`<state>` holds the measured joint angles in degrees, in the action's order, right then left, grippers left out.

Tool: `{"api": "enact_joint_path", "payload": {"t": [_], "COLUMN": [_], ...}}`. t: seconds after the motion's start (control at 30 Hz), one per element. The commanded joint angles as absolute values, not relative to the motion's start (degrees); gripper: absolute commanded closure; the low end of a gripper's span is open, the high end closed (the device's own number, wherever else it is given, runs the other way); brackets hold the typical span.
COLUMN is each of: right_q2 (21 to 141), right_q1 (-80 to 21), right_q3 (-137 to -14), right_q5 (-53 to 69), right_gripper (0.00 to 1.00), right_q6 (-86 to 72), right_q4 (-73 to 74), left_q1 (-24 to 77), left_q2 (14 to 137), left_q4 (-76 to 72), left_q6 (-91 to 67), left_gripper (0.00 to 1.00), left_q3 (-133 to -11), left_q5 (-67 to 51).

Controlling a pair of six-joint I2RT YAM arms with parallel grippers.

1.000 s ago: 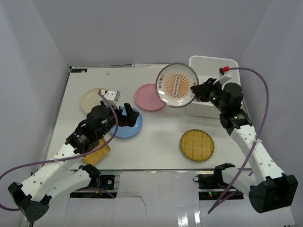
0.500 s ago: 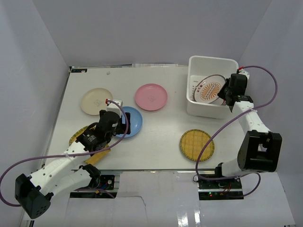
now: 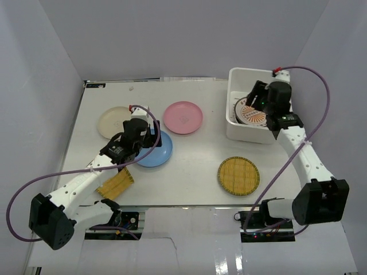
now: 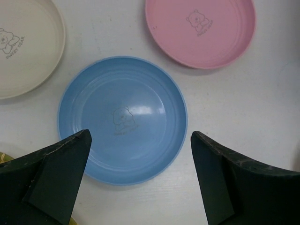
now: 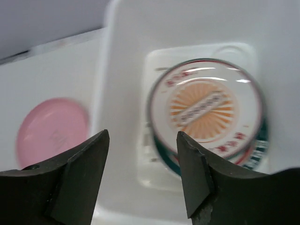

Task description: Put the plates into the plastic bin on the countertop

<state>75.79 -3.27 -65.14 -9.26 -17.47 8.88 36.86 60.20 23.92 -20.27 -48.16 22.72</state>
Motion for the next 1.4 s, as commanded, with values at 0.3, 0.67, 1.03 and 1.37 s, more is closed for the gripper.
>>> {"api": "enact_joint_path", "payload": {"t": [0.3, 0.67, 1.03, 1.37], "right_q2": [91.01, 110.03, 97.76, 70.94], "right_q1": [-43.04, -48.78, -49.13, -21.15], "right_q3": [-64.77, -65.39, -58.28, -58.53], "right_q5": [-7.56, -2.11, -7.72, -10.63], "right_gripper": [0.36, 0.30, 0.92, 0.92], "right_q6": [-23.63, -36.91, -34.99, -23.92], "right_q4": [-2.80, -13.80, -17.84, -7.84], "left_q1": [4.51, -10.10, -13.36, -14.50], "left_q2": [69.69, 77.42, 92.35, 102.47], "left_q4": [13.46, 13.10, 12.57, 11.25], "left_q6": [-34.54, -37.79, -37.00, -35.95], "left_gripper": [0.02, 0.02, 0.07, 0.83], "left_q3": [-49.40, -48.52, -54.49, -58.71], "left_q5": [8.43, 12.04, 10.64, 8.62]}}
